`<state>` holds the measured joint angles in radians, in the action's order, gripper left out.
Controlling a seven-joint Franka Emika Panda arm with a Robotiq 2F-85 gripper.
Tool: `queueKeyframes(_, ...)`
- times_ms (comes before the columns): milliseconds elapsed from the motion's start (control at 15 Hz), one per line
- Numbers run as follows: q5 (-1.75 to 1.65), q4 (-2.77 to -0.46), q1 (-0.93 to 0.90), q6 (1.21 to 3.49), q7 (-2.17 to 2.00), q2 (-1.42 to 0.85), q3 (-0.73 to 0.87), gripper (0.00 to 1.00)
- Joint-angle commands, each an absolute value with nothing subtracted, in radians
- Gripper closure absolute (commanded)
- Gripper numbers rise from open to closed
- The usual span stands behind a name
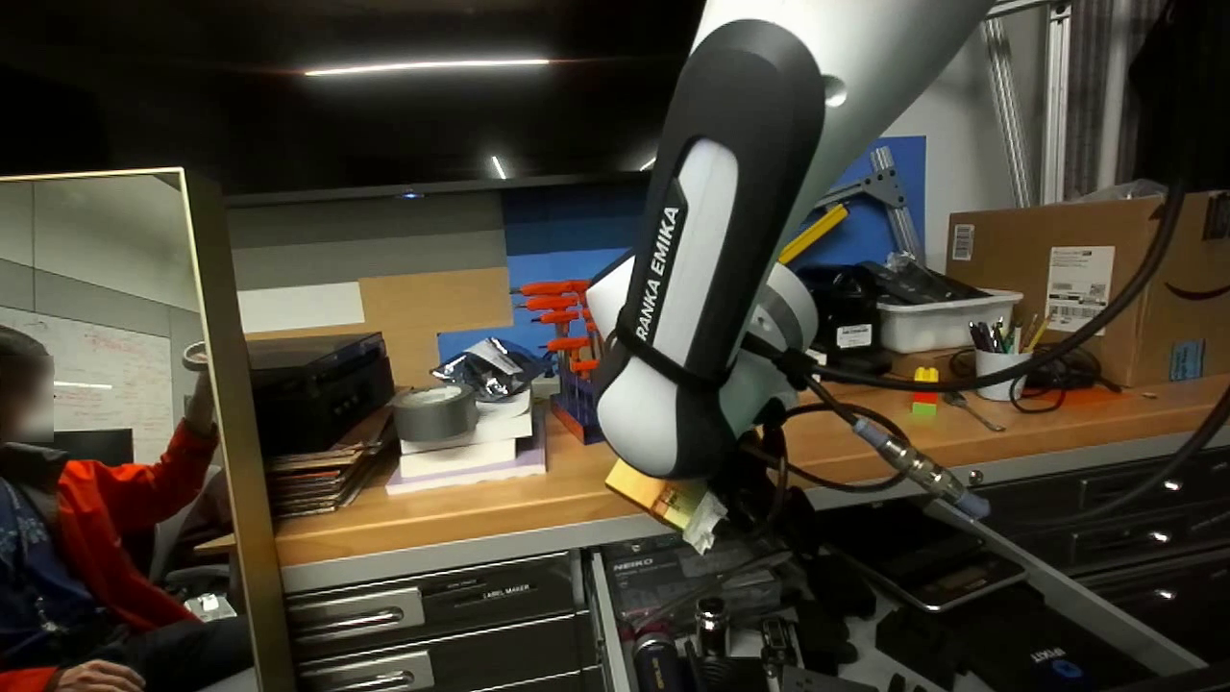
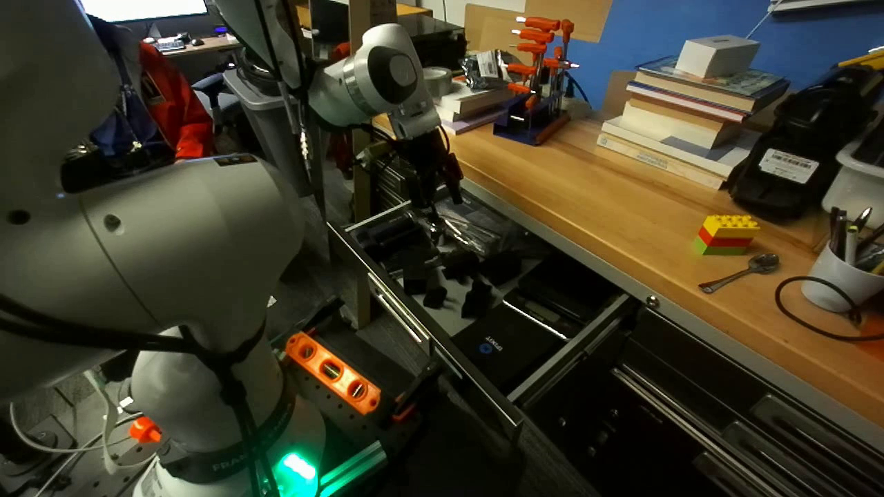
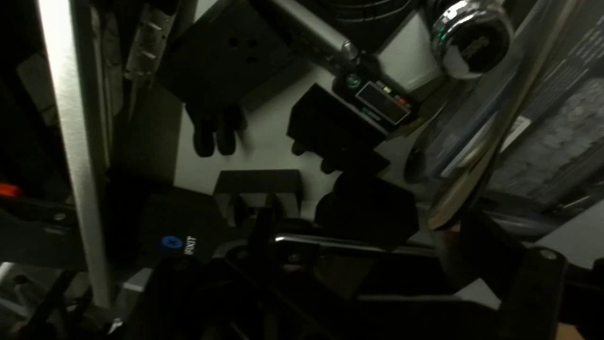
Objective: Put the black objects in the drawer, then close it
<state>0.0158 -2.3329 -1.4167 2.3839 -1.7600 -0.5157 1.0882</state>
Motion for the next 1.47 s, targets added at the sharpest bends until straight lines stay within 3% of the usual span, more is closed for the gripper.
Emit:
queueKeyframes(0,-0.109,-2.353,-1.443,2.233,-2.002,-0.446,1.117,0.00)
queueKeyframes(533,-0.204,-2.468,-1.321,2.009,-2.390,-0.256,1.053,0.00)
queueKeyframes(933,-0.247,-2.673,-1.051,2.262,-2.500,-0.057,0.892,0.00)
queueKeyframes(1267,-0.262,-2.814,-0.683,2.528,-2.458,-0.013,0.614,0.00)
queueKeyframes(1400,-0.173,-2.764,-0.531,2.582,-2.368,-0.077,0.462,0.00)
